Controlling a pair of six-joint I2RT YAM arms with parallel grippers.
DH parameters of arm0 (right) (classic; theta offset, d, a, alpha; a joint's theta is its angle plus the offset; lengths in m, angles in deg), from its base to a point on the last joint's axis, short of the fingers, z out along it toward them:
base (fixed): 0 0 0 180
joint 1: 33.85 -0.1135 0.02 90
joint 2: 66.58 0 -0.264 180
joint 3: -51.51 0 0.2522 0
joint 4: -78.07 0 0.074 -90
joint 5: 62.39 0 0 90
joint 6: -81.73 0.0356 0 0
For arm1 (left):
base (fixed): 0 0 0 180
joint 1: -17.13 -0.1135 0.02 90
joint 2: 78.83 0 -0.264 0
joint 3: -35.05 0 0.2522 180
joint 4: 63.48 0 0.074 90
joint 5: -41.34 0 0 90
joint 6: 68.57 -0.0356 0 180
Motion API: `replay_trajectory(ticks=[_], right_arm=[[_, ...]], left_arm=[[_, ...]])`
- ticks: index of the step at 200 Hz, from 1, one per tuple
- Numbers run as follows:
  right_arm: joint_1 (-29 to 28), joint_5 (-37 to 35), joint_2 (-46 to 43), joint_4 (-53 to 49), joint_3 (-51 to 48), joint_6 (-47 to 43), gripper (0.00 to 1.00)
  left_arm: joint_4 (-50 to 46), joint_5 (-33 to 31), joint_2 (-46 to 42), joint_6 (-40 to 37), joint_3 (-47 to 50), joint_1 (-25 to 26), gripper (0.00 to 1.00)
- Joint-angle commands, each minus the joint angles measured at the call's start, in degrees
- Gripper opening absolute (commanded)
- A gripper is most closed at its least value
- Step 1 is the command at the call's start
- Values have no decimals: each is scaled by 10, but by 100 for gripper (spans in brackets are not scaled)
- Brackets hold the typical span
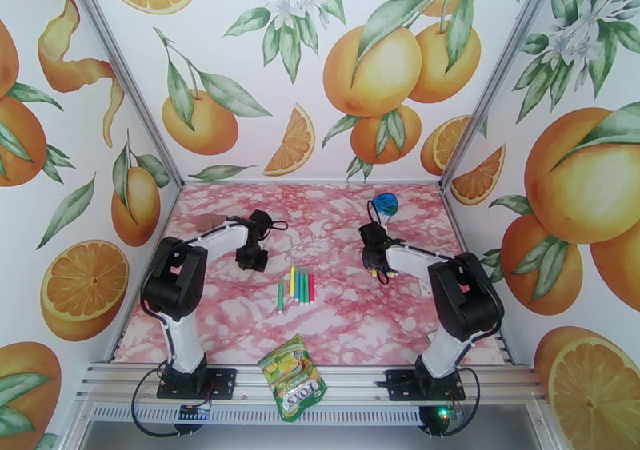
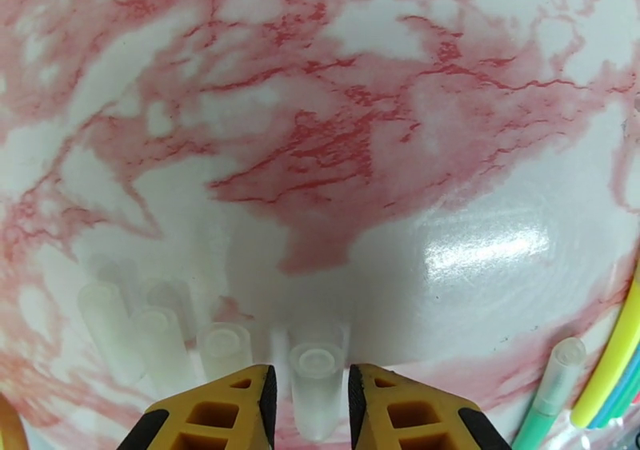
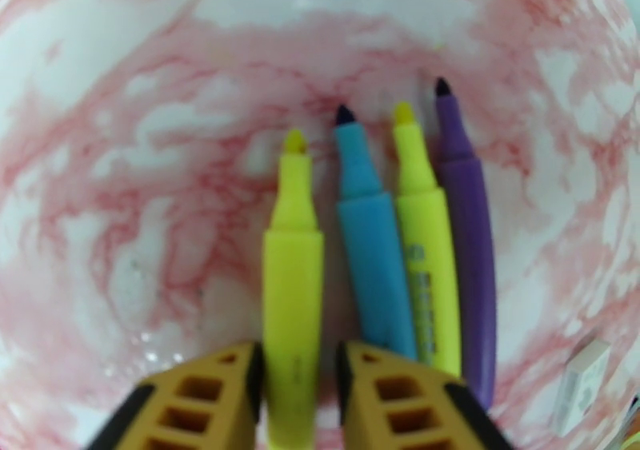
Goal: Open the pen caps
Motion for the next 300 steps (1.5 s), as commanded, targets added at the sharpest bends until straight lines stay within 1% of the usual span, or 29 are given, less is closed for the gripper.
replay_trajectory(ticks=[1, 40, 44, 65, 109, 145, 192, 226, 264, 300], right_arm=[[0, -7, -50, -12, 1, -28, 39], [-20, 22, -95, -13, 3, -60, 43], [-23, 26, -99, -13, 4, -62, 44], [-45, 52, -111, -13, 11, -72, 45], [-105, 103, -110, -14, 32, -74, 46], [-135, 161, -95, -3, 35, -59, 46], [-162, 228, -70, 10, 37, -50, 47], [-188, 252, -54, 29, 34, -36, 47], [-208, 265, -31, 32, 36, -31, 48], [-223, 277, -8, 29, 46, -30, 48]], left_arm=[[-12, -4, -35, -7, -22, 2, 33], [-14, -2, -55, -8, -35, 2, 34], [-13, 15, -57, -9, -35, 2, 34], [-2, 28, -70, -7, -35, 2, 36], [46, 65, -111, 2, -15, 1, 45], [91, 85, -150, 10, 17, -3, 54], [156, 125, -206, 26, 79, -30, 59], [198, 163, -243, 42, 119, -63, 64], [225, 179, -271, 54, 150, -91, 65], [236, 188, -281, 59, 160, -104, 65]])
